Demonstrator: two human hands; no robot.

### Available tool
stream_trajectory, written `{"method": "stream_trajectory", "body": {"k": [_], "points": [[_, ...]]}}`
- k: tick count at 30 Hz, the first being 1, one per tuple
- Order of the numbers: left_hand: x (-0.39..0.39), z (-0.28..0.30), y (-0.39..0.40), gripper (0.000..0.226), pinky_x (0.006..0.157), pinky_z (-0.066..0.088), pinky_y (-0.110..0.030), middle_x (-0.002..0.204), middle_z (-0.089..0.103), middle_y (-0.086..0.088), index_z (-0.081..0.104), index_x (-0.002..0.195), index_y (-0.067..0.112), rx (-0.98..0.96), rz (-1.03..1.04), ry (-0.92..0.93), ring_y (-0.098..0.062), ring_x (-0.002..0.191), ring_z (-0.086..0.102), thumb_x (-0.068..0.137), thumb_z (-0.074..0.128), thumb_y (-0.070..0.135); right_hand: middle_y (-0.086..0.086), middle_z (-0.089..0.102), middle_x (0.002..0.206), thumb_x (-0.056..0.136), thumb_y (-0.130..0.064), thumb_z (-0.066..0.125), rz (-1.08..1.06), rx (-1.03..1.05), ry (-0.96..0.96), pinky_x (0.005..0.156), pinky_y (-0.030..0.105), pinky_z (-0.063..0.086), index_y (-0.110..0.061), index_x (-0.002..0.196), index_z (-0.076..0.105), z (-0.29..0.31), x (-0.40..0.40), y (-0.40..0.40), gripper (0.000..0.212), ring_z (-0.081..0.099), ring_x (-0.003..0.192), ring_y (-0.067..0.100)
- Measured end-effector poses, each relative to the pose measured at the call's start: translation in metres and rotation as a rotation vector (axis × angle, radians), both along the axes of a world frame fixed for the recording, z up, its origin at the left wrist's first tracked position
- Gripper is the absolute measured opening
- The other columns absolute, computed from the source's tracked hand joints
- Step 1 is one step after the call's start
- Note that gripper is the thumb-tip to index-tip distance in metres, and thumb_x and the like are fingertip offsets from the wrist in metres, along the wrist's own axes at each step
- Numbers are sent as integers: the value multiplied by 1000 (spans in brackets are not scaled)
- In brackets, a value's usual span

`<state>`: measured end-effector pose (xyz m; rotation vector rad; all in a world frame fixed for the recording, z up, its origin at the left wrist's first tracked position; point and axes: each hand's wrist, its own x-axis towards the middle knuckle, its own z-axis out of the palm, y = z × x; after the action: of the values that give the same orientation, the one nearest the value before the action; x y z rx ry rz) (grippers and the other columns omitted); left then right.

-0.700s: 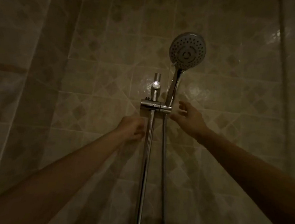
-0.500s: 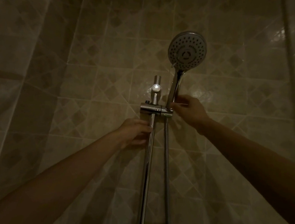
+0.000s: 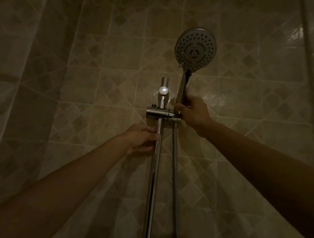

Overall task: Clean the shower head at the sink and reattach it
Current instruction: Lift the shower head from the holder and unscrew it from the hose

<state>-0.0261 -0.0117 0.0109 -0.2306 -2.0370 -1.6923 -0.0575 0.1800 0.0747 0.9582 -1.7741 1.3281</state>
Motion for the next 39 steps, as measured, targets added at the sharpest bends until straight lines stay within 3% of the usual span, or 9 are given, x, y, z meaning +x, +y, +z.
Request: {"method": "stream_trajectory", "body": {"k": [5,8,14,21,26,30,33,37,39], "points": [[-2,-1,2,28,73,60,-29,101,72,-2,68,114,16,25,21,3,-11,88,70,88,76,11,8,70,118,102,-14,60,27,-85,-19,98,48,57,-9,127,64,6,4,-1,26,68,107,25],[-3,1,1,30,70,59,-27,104,72,-2,68,115,17,12,33,-5,-11,90,70,87,77,13,5,69,108,102,-12,59,62,-126,-44,94,51,59,-15,115,64,9,3,1,14,69,104,26],[-4,-4,2,28,65,56,-25,104,72,-1,67,116,16,11,39,24,-10,88,70,89,74,12,7,69,113,104,-15,54,119,-274,-108,86,43,62,-14,119,60,4,-2,1,16,68,98,20],[-1,-5,5,26,54,56,-20,96,72,0,66,114,15,10,42,37,-8,80,71,89,74,11,18,72,111,103,-14,53,111,-320,-181,91,55,60,-7,116,64,-3,-10,17,18,70,104,37],[-1,-9,6,19,62,56,-24,94,75,3,70,104,21,10,61,58,-9,83,72,88,75,12,3,71,95,102,-15,56,129,-272,-200,88,55,61,-20,98,68,-22,-16,36,14,72,95,32],[-2,-12,8,17,65,59,-26,96,75,-2,71,99,21,31,105,106,-13,87,72,87,76,9,7,74,104,102,-16,58,170,-204,-238,90,60,60,-20,106,69,-45,-14,39,13,73,101,31],[-4,-15,14,20,75,60,-31,95,75,-4,74,103,16,60,137,140,-16,85,73,86,76,6,5,73,101,105,-15,55,153,-143,-245,94,59,58,-25,97,71,-60,-9,38,20,71,98,27],[-4,-20,19,18,76,64,-41,84,75,-2,73,85,26,72,194,212,-19,77,73,82,78,9,13,72,111,107,-14,53,155,-88,-275,93,53,59,-12,119,70,-75,-2,36,21,67,93,25],[0,-23,23,18,68,63,-39,87,75,-4,72,87,31,86,213,233,-21,75,72,79,77,15,15,70,111,107,-13,52,194,-65,-285,88,47,62,-10,118,68,-82,5,35,20,69,96,28]]}}
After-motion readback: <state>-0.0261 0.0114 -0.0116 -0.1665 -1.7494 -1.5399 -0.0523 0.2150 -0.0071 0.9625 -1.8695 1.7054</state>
